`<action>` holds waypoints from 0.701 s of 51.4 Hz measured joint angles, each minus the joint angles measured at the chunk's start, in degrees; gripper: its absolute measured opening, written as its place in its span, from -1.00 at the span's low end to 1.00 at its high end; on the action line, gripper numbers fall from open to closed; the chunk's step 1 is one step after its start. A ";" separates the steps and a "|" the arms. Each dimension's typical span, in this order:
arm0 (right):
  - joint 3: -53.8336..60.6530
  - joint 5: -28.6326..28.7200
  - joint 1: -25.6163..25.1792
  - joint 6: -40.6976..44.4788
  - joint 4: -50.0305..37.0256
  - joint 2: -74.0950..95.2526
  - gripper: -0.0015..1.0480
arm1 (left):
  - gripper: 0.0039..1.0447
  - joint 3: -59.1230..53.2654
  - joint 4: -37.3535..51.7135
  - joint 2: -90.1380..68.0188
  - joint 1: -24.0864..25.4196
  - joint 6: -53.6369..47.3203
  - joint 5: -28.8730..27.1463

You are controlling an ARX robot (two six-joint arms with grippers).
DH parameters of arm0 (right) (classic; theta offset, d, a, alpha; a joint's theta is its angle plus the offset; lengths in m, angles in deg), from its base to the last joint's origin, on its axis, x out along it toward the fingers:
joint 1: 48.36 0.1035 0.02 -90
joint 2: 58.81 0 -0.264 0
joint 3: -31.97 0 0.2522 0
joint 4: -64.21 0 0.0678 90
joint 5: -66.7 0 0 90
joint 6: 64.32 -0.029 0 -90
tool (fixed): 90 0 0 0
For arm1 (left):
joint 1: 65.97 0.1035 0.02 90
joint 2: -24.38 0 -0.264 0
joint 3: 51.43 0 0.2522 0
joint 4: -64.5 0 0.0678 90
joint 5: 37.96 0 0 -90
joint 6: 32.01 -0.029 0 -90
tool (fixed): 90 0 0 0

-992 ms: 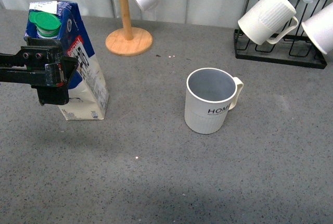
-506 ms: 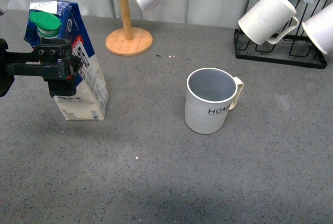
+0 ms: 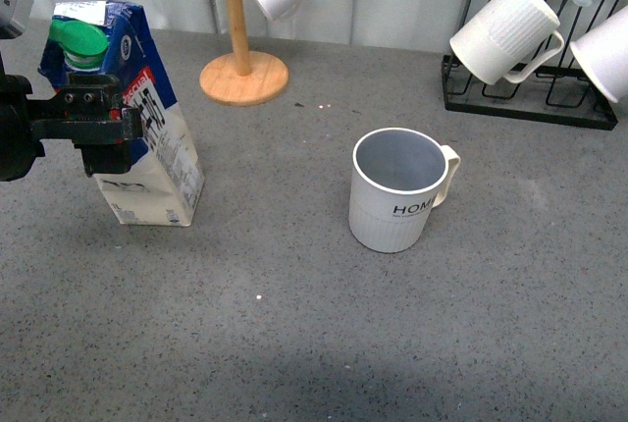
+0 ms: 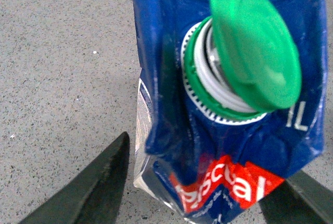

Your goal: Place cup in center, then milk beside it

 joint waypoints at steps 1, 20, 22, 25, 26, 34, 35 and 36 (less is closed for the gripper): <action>0.00 0.00 0.00 0.00 0.00 0.00 0.82 | 0.20 0.09 -0.04 -0.02 0.00 0.15 -0.02; 0.00 0.02 0.00 0.00 0.00 0.00 0.82 | -0.93 0.20 0.46 1.44 -5.35 2.86 -2.78; 0.00 0.02 0.00 0.00 -0.02 0.00 0.82 | -0.93 0.26 0.94 1.44 -7.23 3.52 -3.93; 0.00 0.00 0.00 0.00 0.00 0.00 0.82 | -0.93 0.74 1.11 1.25 -9.44 4.68 -5.27; 0.00 0.00 0.00 0.00 0.00 0.00 0.82 | -0.93 0.87 1.14 1.18 -9.81 5.01 -5.51; 0.00 0.00 0.00 0.00 0.00 0.00 0.82 | -0.93 3.56 1.14 -1.14 -14.69 8.48 -8.04; 0.00 0.00 0.00 0.00 0.00 0.00 0.82 | -0.93 3.80 1.14 -1.49 -15.23 8.98 -8.20; 0.00 0.00 0.00 0.00 0.00 0.00 0.82 | -0.93 3.91 1.14 -1.66 -15.50 9.18 -8.26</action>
